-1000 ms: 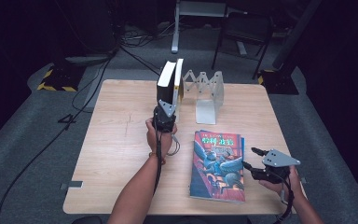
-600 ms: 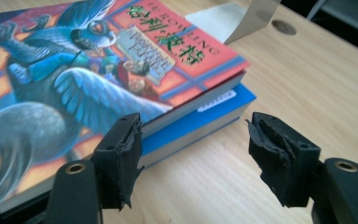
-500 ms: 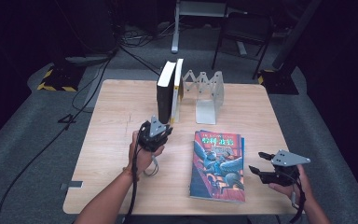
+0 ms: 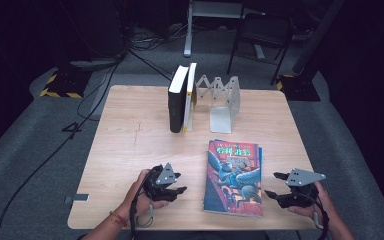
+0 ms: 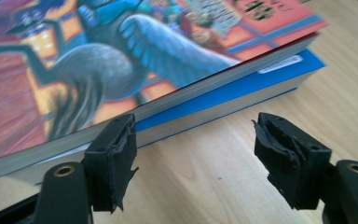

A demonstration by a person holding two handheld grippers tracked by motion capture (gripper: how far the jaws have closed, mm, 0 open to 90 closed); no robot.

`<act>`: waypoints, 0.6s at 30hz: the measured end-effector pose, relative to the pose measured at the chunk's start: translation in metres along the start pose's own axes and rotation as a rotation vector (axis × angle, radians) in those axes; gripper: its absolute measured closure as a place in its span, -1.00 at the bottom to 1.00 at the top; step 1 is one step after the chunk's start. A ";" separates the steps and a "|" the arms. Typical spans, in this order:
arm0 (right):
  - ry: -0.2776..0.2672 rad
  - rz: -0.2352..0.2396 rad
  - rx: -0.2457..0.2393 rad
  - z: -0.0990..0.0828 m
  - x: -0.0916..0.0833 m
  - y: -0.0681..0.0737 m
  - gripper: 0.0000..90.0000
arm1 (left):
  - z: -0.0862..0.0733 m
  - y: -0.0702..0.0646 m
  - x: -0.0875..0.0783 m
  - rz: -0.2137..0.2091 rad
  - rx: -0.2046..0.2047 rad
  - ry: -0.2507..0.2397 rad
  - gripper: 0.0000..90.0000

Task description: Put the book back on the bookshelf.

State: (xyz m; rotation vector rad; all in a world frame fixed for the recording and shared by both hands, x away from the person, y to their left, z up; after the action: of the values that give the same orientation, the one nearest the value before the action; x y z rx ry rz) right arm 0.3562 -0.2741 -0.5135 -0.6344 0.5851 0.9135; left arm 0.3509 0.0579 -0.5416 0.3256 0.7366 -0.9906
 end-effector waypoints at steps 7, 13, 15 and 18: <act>0.041 0.084 -0.055 -0.003 0.007 0.016 -0.32 | -0.013 -0.011 0.006 -0.044 0.005 0.042 -0.31; 0.050 0.095 -0.066 -0.004 0.010 0.019 -0.31 | -0.021 -0.012 0.015 -0.053 0.003 0.088 -0.43; 0.051 0.098 -0.064 -0.004 0.010 0.019 -0.31 | -0.020 -0.014 0.016 -0.059 0.005 0.088 -0.45; 0.048 0.096 -0.062 -0.003 0.009 0.019 -0.31 | -0.019 -0.015 0.019 -0.062 0.009 0.082 -0.49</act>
State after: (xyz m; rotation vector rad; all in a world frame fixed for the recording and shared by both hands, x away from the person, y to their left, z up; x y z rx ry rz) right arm 0.3440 -0.2628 -0.5271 -0.6897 0.6363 1.0120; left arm 0.3367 0.0488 -0.5668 0.3543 0.8212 -1.0442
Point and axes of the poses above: each handheld gripper's, and its own axes: x roughly forward along the jaws, z roughly out of its top, y roughly to its left, the point moved 9 cm from there along x, roughly forward along the jaws, and after that the axes turned 8 degrees about -x, right-handed, at the moved point
